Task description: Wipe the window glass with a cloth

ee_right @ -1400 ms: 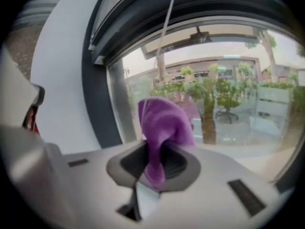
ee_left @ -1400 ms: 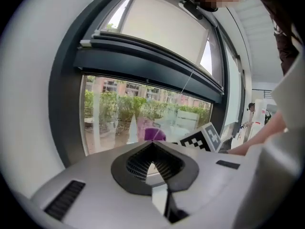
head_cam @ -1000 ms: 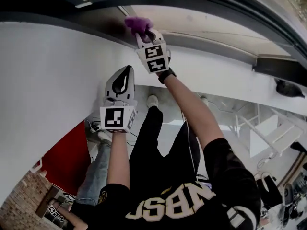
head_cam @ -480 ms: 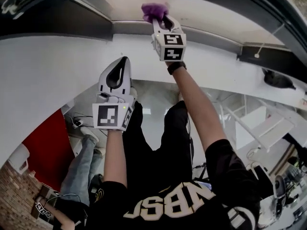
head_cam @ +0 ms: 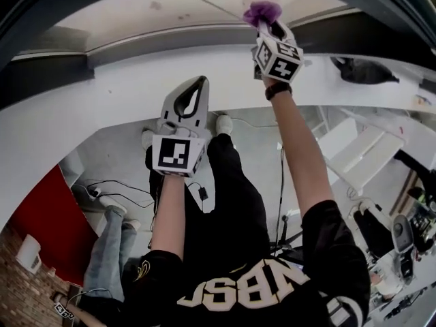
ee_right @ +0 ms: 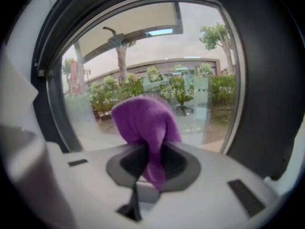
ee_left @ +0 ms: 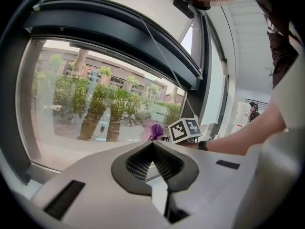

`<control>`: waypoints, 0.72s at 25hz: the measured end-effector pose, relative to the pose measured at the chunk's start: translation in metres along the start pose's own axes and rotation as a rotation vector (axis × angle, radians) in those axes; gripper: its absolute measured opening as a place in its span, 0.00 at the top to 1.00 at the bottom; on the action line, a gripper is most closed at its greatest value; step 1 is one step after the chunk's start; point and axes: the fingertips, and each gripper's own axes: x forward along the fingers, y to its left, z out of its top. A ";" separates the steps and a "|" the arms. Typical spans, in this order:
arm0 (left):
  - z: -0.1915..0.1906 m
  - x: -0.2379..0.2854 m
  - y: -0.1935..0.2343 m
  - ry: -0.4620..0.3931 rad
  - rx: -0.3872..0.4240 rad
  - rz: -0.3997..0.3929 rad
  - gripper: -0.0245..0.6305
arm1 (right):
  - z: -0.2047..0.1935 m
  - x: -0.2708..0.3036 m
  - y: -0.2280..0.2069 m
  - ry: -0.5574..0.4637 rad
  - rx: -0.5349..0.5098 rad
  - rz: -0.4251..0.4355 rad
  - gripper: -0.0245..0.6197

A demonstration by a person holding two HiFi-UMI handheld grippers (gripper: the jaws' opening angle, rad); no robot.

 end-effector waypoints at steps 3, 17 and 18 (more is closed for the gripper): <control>-0.002 0.026 -0.030 -0.011 -0.026 -0.040 0.93 | 0.009 -0.008 -0.064 -0.007 0.051 -0.081 0.85; -0.004 -0.037 0.063 -0.007 -0.077 0.103 0.93 | -0.053 -0.018 0.043 0.105 0.085 0.009 0.85; 0.000 -0.049 0.079 -0.011 -0.078 0.118 0.93 | -0.059 -0.016 0.071 0.109 0.076 0.047 0.85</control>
